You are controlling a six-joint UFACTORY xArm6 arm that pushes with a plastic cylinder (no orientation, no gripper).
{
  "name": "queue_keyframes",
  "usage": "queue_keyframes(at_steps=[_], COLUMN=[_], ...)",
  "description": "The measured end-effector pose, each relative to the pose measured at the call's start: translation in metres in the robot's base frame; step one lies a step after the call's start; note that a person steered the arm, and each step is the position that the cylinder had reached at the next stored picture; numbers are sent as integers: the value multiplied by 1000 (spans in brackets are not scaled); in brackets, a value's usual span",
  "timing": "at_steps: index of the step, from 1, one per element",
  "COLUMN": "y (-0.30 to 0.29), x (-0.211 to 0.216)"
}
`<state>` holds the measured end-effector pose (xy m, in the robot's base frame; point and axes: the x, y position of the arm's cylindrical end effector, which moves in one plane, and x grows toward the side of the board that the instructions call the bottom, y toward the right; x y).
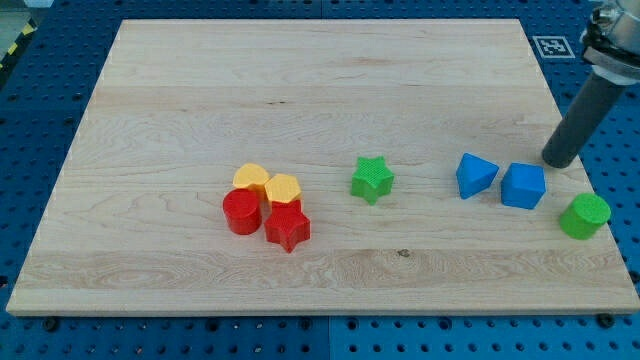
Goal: Place the blue triangle to the right of green star
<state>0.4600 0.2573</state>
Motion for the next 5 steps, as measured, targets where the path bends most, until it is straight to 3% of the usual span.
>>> queue_keyframes(at_steps=[5], y=[-126], x=[17])
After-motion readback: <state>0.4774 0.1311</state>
